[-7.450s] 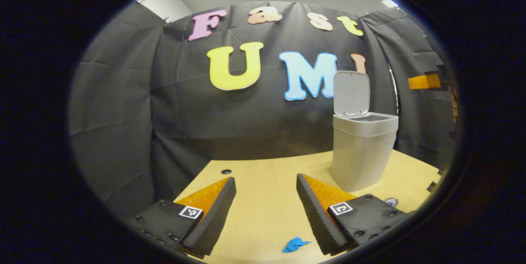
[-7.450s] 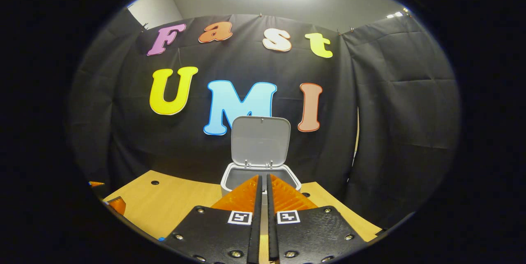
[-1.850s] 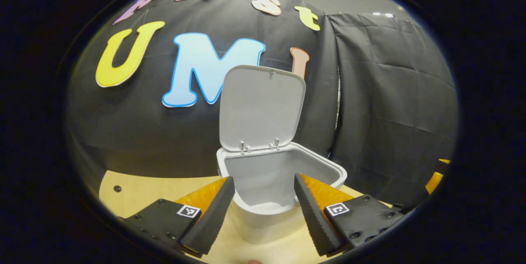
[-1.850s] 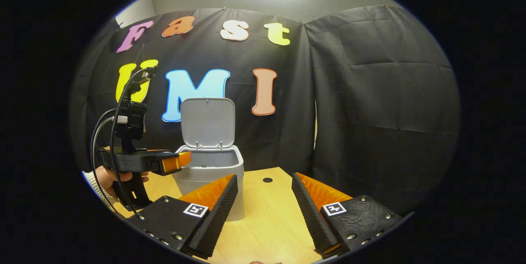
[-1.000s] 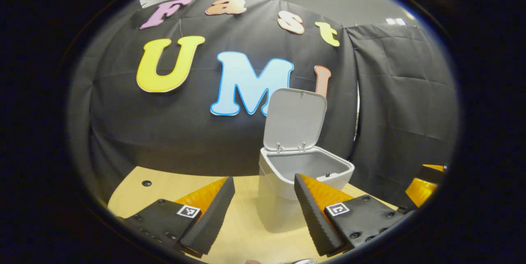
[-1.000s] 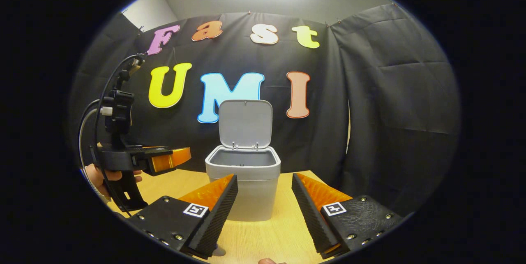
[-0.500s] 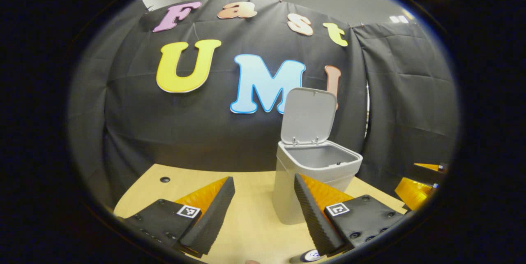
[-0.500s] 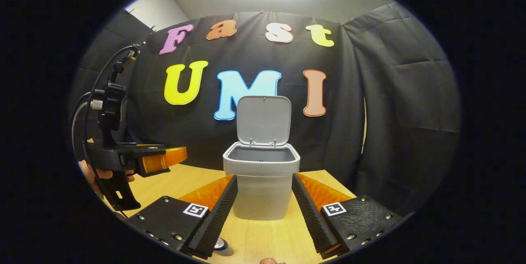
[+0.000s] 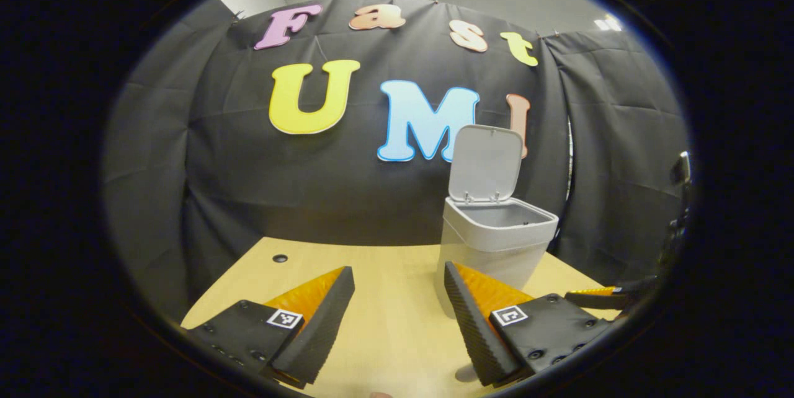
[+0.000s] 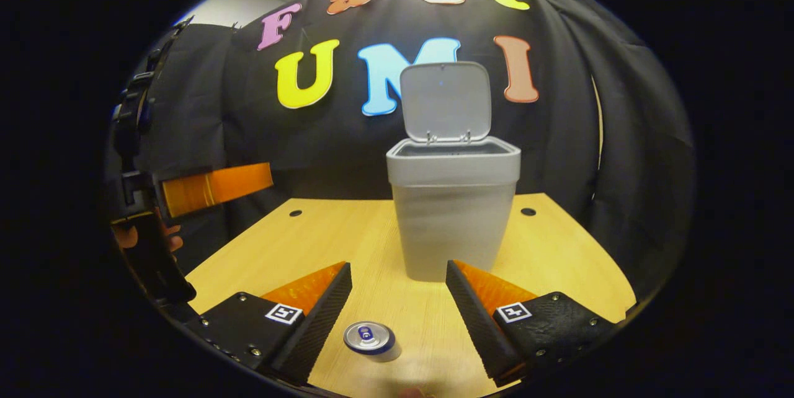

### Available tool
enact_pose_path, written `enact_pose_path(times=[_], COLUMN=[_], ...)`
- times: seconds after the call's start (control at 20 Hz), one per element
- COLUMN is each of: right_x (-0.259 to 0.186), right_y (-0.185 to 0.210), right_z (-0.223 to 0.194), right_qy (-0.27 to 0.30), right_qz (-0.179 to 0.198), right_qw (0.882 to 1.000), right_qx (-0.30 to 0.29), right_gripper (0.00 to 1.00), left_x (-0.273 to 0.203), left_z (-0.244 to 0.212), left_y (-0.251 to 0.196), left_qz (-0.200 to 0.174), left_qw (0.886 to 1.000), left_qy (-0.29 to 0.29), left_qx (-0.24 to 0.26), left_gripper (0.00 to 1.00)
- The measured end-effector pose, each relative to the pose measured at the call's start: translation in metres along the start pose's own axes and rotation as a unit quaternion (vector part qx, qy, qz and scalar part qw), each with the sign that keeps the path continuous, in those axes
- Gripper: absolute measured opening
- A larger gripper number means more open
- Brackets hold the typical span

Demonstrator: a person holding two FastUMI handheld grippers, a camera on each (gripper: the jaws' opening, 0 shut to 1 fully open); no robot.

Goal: Press the lid of the desktop garbage bin to open it, pick up the crumpled paper on the desktop and throw it into the bin, then pick up the pop can on the desktop and drop it into the bin, and finally close the garbage bin lid.

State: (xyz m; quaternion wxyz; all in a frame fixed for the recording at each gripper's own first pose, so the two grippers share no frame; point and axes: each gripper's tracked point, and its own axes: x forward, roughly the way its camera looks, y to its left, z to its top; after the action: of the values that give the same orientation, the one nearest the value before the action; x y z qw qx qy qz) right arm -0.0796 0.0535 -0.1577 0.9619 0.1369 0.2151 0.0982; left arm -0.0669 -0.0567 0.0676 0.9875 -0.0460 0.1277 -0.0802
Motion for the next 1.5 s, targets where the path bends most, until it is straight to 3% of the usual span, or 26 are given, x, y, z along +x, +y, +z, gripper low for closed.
enact_pose_path(times=[0.35, 0.9, 1.0, 1.05, 1.25, 1.5], right_x=[0.022, 0.035, 0.036, 0.035, 0.031, 0.023], right_y=[0.026, 0.022, 0.024, 0.025, 0.025, 0.023], right_z=[-0.061, -0.124, -0.124, -0.124, -0.104, -0.03], right_qy=[0.101, 0.197, 0.201, 0.206, 0.185, 0.108], right_qz=[0.048, 0.026, 0.024, 0.025, 0.029, 0.039], right_qw=[0.993, 0.98, 0.979, 0.978, 0.982, 0.993], right_qx=[0.02, -0.014, -0.011, -0.015, -0.021, -0.011], right_gripper=[0.98, 0.98, 0.96, 0.86, 0.84, 0.84], left_x=[-0.026, -0.044, -0.045, -0.044, -0.048, -0.044], left_z=[-0.006, 0.005, 0.008, 0.011, 0.016, 0.021], left_y=[0.018, 0.027, 0.026, 0.025, 0.03, 0.034], left_qz=[0.025, 0.037, 0.039, 0.04, 0.047, 0.052], left_qw=[1.0, 0.999, 0.999, 0.999, 0.998, 0.997], left_qy=[0.004, -0.017, -0.022, -0.024, -0.033, -0.041], left_qx=[-0.012, -0.024, -0.024, -0.024, -0.026, -0.027], left_gripper=[0.95, 0.95, 0.96, 0.95, 0.95, 0.95])
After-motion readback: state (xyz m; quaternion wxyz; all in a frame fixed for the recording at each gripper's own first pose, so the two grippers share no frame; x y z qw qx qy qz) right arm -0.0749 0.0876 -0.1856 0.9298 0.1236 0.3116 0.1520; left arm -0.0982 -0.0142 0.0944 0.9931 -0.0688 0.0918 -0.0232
